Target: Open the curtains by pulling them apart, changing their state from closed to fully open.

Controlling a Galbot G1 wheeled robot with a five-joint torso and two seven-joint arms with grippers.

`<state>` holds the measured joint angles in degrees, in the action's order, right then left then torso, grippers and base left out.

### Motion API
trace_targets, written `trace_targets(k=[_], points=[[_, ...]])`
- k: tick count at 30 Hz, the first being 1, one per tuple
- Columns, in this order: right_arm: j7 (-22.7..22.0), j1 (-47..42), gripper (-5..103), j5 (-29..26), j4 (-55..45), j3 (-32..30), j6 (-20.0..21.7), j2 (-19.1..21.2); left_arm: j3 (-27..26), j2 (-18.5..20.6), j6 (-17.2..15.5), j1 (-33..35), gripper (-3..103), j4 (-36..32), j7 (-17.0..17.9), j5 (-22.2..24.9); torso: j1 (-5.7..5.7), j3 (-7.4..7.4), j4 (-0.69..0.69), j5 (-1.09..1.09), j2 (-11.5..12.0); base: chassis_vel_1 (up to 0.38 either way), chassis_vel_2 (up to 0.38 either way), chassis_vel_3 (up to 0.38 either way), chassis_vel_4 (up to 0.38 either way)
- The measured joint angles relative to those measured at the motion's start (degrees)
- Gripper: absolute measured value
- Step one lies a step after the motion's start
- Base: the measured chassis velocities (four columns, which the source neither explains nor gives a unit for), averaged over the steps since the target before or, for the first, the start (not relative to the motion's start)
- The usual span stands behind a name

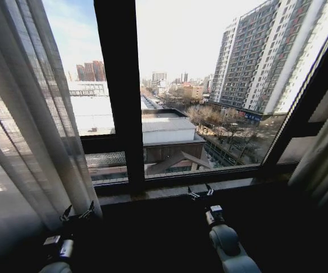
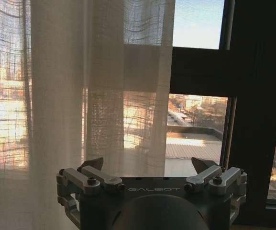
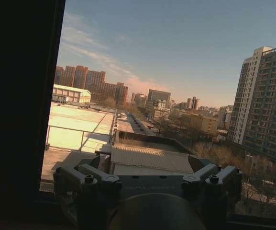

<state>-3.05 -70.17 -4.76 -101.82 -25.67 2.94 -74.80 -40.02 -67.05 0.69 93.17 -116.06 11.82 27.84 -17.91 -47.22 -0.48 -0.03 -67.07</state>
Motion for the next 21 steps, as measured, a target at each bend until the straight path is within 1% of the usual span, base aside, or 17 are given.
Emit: trace_targets(k=[1, 3, 7, 13, 18, 21], points=[[0.00, 0.00, 100, 0.00, 0.00, 0.00, 0.00, 0.00, 0.00, 0.00, 0.00, 0.00, 100, 0.00, 0.00, 0.00, 0.00, 0.00, 0.00, 0.00, 0.00, 0.135, 0.156, -0.048, -0.099], [0.00, 0.01, 100, 0.00, -0.01, 0.00, 0.00, 0.00, 0.00, 0.00, 0.00, 0.00, 100, 0.00, 0.00, 0.00, 0.00, 0.00, -0.04, -0.01, 0.00, 0.014, 0.030, 0.003, -0.037], [-0.01, 0.00, 100, 0.00, 0.00, -0.03, 0.00, 0.02, 0.03, -0.01, 0.00, 0.00, 100, -0.01, -0.02, 0.00, 0.00, 0.00, -0.05, 0.07, 0.00, 0.000, 0.000, 0.000, 0.000], [-0.02, 0.00, 100, 0.00, 0.00, -0.05, 0.00, 0.03, 0.04, -0.02, 0.00, 0.00, 100, -0.01, -0.03, 0.00, 0.02, 0.01, -0.03, 0.06, -0.01, -0.061, -0.034, 0.059, 0.049], [-0.02, 0.00, 100, 0.00, 0.00, -0.03, 0.00, 0.02, 0.03, -0.01, 0.00, 0.00, 100, -0.01, -0.04, 0.00, 0.02, 0.01, -0.02, 0.00, -0.01, -0.031, 0.075, 0.050, -0.076], [-0.02, 0.00, 100, 0.00, 0.00, -0.02, 0.00, 0.01, 0.02, -0.01, 0.00, 0.00, 100, -0.01, -0.03, 0.00, -0.01, 0.00, -0.02, 0.03, 0.00, -0.043, 0.101, 0.052, -0.104]])
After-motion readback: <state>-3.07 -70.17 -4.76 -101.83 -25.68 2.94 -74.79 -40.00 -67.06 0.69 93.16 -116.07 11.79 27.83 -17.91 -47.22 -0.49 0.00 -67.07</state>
